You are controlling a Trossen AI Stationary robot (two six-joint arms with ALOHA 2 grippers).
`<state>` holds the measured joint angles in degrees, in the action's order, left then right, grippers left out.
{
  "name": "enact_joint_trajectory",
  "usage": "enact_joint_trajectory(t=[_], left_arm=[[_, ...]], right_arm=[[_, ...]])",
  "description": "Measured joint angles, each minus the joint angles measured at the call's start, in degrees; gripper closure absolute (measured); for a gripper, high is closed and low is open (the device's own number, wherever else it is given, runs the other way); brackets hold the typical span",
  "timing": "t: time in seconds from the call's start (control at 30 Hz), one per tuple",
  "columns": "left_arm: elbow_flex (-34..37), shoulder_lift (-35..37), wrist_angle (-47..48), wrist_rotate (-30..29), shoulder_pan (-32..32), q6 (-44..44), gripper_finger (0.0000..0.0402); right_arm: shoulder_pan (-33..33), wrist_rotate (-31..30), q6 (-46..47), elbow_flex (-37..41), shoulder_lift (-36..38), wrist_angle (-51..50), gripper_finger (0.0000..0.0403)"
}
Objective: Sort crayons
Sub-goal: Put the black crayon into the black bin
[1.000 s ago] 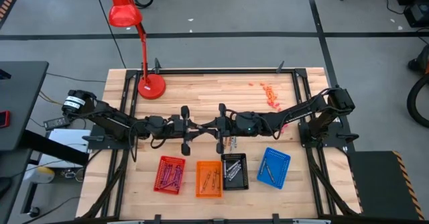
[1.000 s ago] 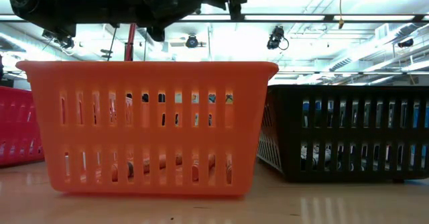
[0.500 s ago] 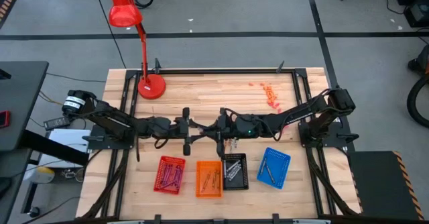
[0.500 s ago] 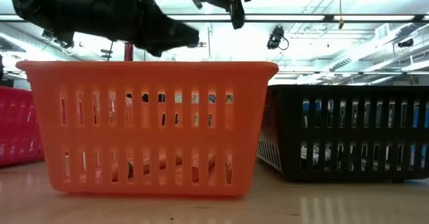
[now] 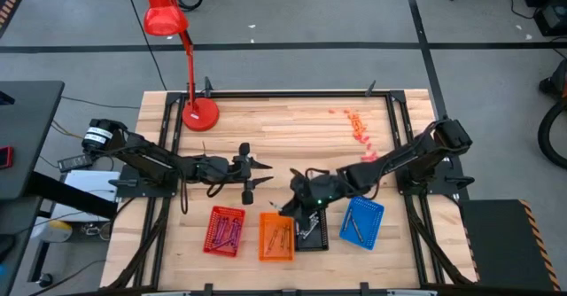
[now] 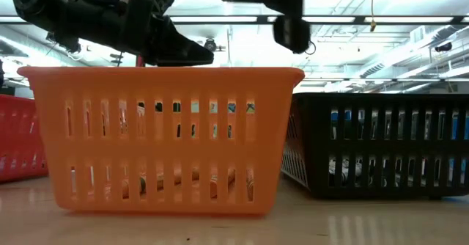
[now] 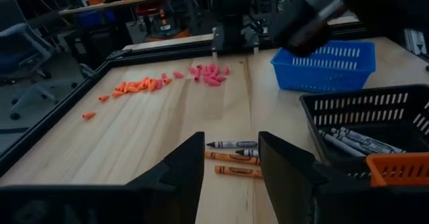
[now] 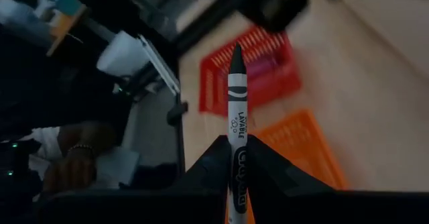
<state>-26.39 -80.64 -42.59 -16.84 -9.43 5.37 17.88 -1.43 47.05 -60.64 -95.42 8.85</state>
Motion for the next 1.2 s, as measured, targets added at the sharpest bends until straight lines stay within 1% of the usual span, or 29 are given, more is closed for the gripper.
enact_joint_trajectory(t=[0.07, 0.23, 0.4, 0.47, 0.53, 0.63, 0.73, 0.87, 1.03, 1.13, 1.2], left_arm=[[0.00, 0.00, -0.04, 0.01, 0.00, 0.00, 0.0249], [0.00, 0.00, 0.00, 0.00, 0.00, -0.24, 0.0249], [0.00, 0.00, 0.00, 0.00, 0.00, -0.24, 0.0249], [0.00, 0.00, -0.01, 0.00, 0.00, -0.22, 0.0249], [0.00, 0.00, 0.00, 0.00, 0.00, -0.22, 0.0249], [0.00, 0.00, 0.00, 0.00, 0.00, -0.20, 0.0249], [0.00, 0.00, 0.00, 0.00, 0.00, -0.18, 0.0249], [0.00, 0.00, 0.00, 0.00, 0.00, -0.17, 0.0249], [0.00, 0.00, -0.02, 0.00, 0.00, 0.01, 0.0249], [0.00, 0.00, -0.03, 0.00, 0.00, 0.02, 0.0249], [0.00, 0.00, -0.33, 0.00, 0.00, 0.23, 0.0249]], right_arm=[[1.05, -0.16, 3.47, 0.00, 0.00, -2.74, 0.0355], [3.72, -3.56, 12.77, -0.01, 0.00, -12.11, 0.0355], [5.81, -4.31, 21.29, -0.02, 0.00, -21.73, 0.0355], [6.45, -4.24, 23.42, -0.01, 0.00, -24.75, 0.0355], [6.94, -3.49, 22.89, 0.00, 0.00, -26.83, 0.0355], [7.60, -3.45, 16.53, 0.00, 0.00, -27.68, 0.0355], [7.90, -4.74, 6.46, -0.01, 0.00, -27.63, 0.0355], [7.86, -6.25, -13.64, 0.00, 0.00, -27.19, 0.0355], [8.15, -6.23, -38.96, 0.00, -0.27, -26.79, 0.0355], [8.23, -6.27, -50.19, 0.00, -1.57, -26.96, 0.0355], [8.24, -6.74, -54.16, 0.00, -2.66, -26.97, 0.0355]])
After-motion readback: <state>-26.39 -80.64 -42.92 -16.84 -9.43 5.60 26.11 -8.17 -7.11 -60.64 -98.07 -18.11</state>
